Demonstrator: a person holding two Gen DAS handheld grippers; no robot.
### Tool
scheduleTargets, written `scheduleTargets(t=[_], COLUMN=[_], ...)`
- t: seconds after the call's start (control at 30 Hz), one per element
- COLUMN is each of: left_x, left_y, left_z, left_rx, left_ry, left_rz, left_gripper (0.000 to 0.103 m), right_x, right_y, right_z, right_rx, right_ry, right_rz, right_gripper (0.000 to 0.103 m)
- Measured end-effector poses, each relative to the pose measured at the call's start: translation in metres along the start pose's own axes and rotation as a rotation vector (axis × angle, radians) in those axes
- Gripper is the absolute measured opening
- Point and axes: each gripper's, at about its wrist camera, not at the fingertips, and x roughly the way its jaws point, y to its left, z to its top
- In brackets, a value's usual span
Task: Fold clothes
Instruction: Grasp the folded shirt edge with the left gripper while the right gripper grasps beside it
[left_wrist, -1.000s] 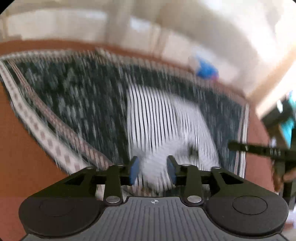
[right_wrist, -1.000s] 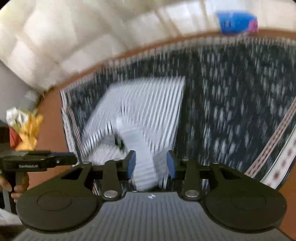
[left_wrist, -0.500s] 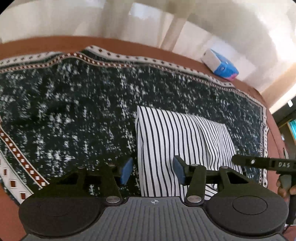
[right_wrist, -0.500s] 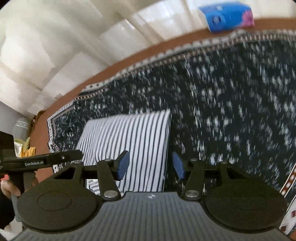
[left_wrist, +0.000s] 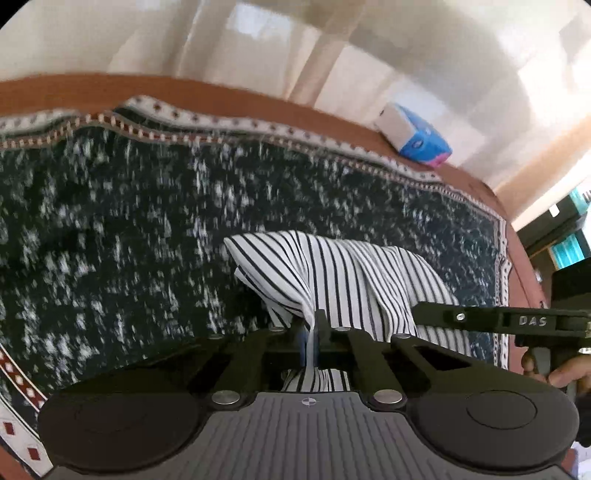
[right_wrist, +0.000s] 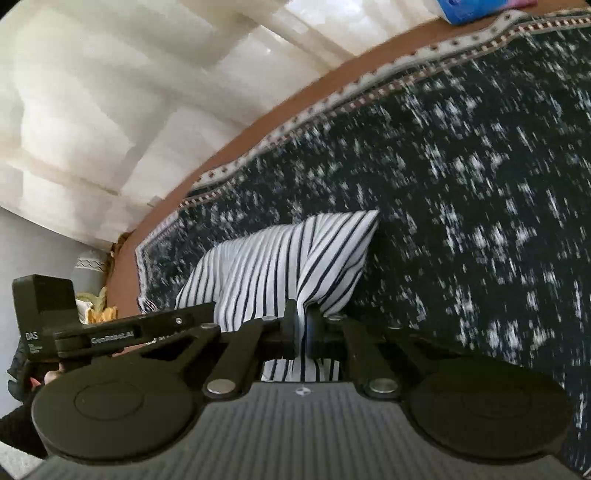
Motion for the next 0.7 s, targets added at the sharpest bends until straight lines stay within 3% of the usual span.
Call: scheduleTargets(t=[0.03,0.07,0.17,0.2,0.27,0.57,0.7], left_x=[-0.002,-0.003,-0.003,-0.004,-0.007,-0.001,0.011], left_y=[0.0,0.002,0.009,0.012,0.018,0.017,0.014], left_z=[0.0,-0.001,-0.005,-0.007,-0.011,-0.021,-0.02], left_rx=[0.001,-0.004,-0.021,-0.037,-0.073,-0.136,-0.145], left_ry=[-0.002,0.006,0.029,0.035,0.045,0.08,0.083], left_rz=[0.002,0.011,0.053,0.048,0.026,-0.116,-0.105], left_gripper=[0.003,0.026,0.048,0.048,0.05,0.05,0.05], right_x=[-0.003,-0.006,-0.011,-0.012,-0.014,-0.011,0.001], right_y=[0.0,0.0,-0.006,-0.009,-0.015,-0.022,-0.018], right_z=[0.001,0.001,-0.003,-0.005,-0.01,-0.027,-0.021], right_rx=[-0.001,-0.003,0.012,0.019,0.035,0.086,0.091], right_ry=[-0.009,-0.017,-0.003,0.004,0.017,0.051,0.036], right_rz=[0.003,0.005,-0.013,-0.024,-0.034,0.037,0.054], right_gripper=[0.005,0.005,0.017,0.029,0.036,0.036,0.036])
